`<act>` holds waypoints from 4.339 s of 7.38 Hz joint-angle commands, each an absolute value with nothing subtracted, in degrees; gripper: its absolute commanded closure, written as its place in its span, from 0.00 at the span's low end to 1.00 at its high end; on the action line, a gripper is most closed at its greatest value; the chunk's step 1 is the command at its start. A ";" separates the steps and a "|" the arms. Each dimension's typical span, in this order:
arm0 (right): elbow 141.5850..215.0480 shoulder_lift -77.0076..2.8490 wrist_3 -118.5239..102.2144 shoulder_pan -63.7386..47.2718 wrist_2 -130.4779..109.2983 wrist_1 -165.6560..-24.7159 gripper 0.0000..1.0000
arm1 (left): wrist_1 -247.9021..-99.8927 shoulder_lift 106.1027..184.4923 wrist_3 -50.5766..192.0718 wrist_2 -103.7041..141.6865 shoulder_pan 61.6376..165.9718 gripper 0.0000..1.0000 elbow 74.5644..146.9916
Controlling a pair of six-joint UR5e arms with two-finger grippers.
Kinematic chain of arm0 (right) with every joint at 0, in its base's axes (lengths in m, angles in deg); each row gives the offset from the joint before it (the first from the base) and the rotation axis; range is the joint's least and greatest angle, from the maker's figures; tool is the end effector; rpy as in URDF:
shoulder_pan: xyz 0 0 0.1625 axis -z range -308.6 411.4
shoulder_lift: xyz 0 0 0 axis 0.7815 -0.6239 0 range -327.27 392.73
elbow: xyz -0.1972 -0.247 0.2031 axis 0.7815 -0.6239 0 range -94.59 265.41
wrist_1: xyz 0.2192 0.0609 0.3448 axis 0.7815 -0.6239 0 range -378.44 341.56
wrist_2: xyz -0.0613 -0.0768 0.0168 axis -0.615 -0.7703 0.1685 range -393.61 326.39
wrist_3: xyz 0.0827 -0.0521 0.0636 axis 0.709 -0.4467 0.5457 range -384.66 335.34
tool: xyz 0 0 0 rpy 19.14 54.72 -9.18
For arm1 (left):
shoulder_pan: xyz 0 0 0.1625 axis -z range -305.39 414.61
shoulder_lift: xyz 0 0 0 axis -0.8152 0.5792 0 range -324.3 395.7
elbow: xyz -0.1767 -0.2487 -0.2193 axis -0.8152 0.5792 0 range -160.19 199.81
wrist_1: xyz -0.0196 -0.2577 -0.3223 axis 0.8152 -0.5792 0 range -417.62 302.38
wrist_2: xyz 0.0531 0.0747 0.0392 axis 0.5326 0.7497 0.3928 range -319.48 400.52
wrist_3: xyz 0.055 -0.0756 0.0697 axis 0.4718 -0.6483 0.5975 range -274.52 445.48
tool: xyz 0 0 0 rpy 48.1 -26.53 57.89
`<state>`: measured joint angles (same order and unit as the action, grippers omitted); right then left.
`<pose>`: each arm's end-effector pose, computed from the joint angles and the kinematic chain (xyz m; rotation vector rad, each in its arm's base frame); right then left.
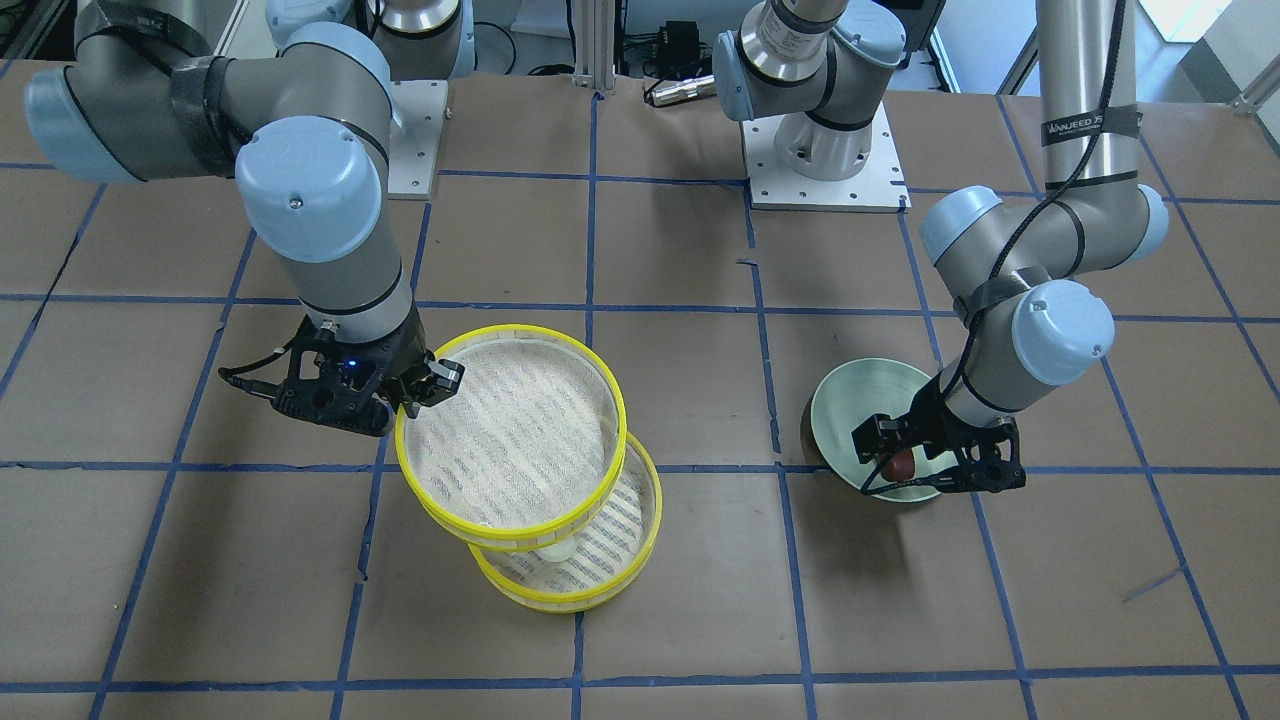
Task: Place buns in different layers of steamer
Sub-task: 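Grasp the brown bun with left gripper while right restacks the top tier, then lift the brown bun toward the steamer while right gripper releases and withdraws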
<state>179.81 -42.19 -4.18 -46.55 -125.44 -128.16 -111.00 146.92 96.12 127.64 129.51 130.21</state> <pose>0.2067 -0.5432 0.2787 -0.3398 -3.0930 0.0185 0.0004 -0.5358 0.1284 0.1229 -3.0685 -0.1135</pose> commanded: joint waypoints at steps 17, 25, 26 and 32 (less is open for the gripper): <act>179.02 -34.95 -0.31 -50.91 -127.21 -136.92 0.84 | -127.58 141.61 73.09 118.13 147.16 0.95 109.98; 178.92 -34.51 -1.54 -50.56 -127.48 -137.79 0.64 | -127.93 141.52 73.17 118.04 147.16 0.95 109.90; 179.10 -34.59 -1.54 -50.47 -127.57 -137.97 0.55 | -127.93 141.61 73.26 118.04 147.16 0.94 109.72; 176.82 -47.14 -16.62 -40.29 -124.42 -122.28 0.25 | -121.04 146.06 61.77 116.19 154.76 0.95 107.00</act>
